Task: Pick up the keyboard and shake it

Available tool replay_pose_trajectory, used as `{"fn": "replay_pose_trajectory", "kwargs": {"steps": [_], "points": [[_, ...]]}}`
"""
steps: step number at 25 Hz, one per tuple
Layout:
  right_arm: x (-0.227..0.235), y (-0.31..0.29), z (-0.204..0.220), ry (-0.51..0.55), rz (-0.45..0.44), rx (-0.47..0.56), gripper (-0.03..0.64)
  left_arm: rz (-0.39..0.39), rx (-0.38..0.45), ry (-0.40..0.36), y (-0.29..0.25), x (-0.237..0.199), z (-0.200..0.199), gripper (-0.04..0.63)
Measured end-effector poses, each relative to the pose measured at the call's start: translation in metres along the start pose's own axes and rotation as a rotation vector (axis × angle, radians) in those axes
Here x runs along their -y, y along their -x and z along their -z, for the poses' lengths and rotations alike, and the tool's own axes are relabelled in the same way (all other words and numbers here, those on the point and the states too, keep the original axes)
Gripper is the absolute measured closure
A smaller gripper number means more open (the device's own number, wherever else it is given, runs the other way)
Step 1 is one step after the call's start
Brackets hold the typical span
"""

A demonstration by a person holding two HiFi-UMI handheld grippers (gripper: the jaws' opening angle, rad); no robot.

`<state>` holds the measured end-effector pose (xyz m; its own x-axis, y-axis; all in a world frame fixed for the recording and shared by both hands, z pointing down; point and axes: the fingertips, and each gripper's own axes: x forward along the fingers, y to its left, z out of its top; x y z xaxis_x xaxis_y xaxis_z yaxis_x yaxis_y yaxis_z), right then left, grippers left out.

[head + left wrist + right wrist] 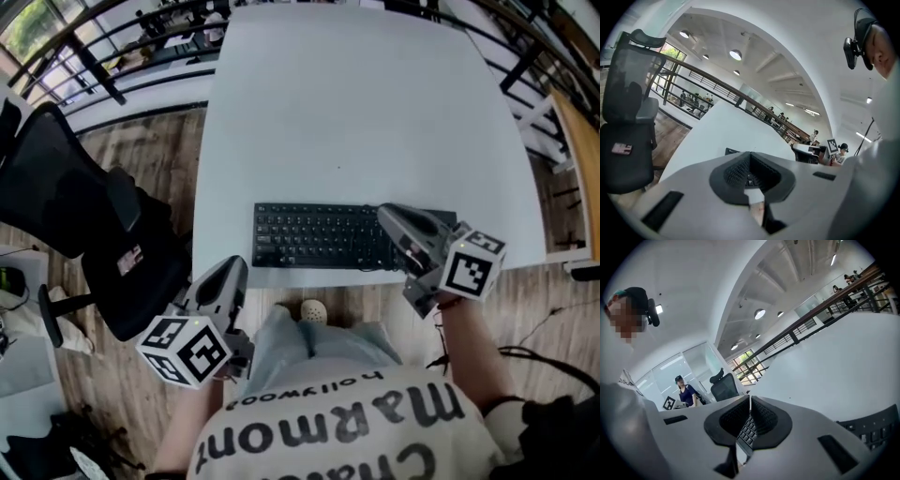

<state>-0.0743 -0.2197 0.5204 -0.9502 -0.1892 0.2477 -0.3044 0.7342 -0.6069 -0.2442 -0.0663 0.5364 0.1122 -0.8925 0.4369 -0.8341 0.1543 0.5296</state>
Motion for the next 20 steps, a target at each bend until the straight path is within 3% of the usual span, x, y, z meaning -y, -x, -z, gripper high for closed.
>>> {"fn": "replay_pose_trajectory", "kwargs": {"steps": [9,20], "points": [[0.018,-0.041,0.011,0.069,-0.042,-0.126,0.578,-0.033,-0.067,0.028,-0.025,-0.012,0.020,0.592],[0.020,-0.084,0.011,0.187,-0.055,-0.243,0.578,-0.010,-0.099,0.025,-0.053,-0.020,0.006,0.592]]}}
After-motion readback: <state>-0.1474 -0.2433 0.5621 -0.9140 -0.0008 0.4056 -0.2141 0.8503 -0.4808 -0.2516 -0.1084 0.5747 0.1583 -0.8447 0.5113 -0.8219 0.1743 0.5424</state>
